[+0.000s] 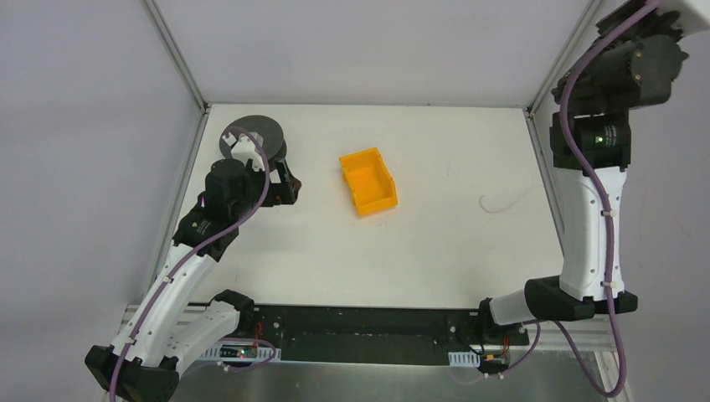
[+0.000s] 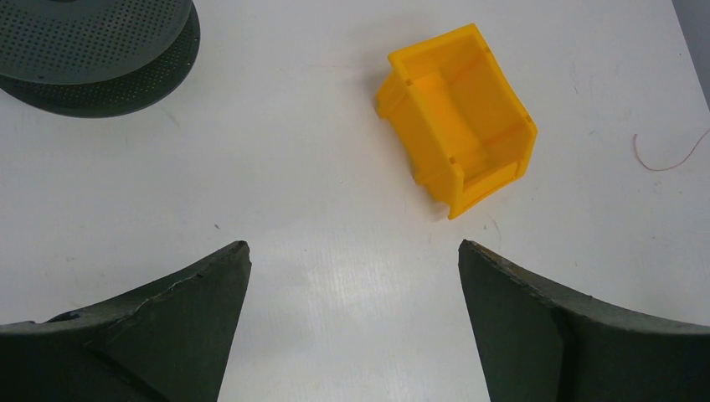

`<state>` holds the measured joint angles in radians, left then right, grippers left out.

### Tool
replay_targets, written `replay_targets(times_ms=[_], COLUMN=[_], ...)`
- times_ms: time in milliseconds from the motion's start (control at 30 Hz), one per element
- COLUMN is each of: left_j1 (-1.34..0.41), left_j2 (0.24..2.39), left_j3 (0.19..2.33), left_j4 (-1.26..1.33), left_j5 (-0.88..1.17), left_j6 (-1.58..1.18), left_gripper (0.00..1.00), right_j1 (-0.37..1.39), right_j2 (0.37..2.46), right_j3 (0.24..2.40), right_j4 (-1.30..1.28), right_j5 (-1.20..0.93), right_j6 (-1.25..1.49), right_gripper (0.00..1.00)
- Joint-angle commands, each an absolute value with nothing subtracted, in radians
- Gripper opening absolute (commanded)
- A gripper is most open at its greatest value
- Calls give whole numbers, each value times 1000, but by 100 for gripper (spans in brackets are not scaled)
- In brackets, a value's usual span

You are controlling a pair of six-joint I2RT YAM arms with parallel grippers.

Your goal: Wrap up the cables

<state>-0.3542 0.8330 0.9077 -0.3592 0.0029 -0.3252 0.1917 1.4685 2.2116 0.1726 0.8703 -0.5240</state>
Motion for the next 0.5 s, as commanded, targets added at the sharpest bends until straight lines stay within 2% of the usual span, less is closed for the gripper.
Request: replay_targets(times_ms=[0, 100, 167, 333, 467], left_j1=[-361, -361, -362, -366, -368], left_j2=[836, 842, 844, 868, 921], left_j3=[912, 912, 913, 922, 954], left_j4=[-328, -328, -328, -328, -326], left_j5=[34, 41, 46, 142, 293], left_j6=[-312, -310, -306, -291, -334], left_gripper=[94, 94, 94, 94, 91], right_j1=[202, 210, 209, 209, 219], right_j2=[1445, 1347, 1247, 1045, 985], right_j3=[2005, 1782, 1564, 1075, 831], right_j4=[-233, -477, -492, -303, -102], right_j5=[855, 675, 486, 150, -101], right_j6=[-202, 133, 313, 657, 903], right_gripper=[0, 0, 0, 0, 0])
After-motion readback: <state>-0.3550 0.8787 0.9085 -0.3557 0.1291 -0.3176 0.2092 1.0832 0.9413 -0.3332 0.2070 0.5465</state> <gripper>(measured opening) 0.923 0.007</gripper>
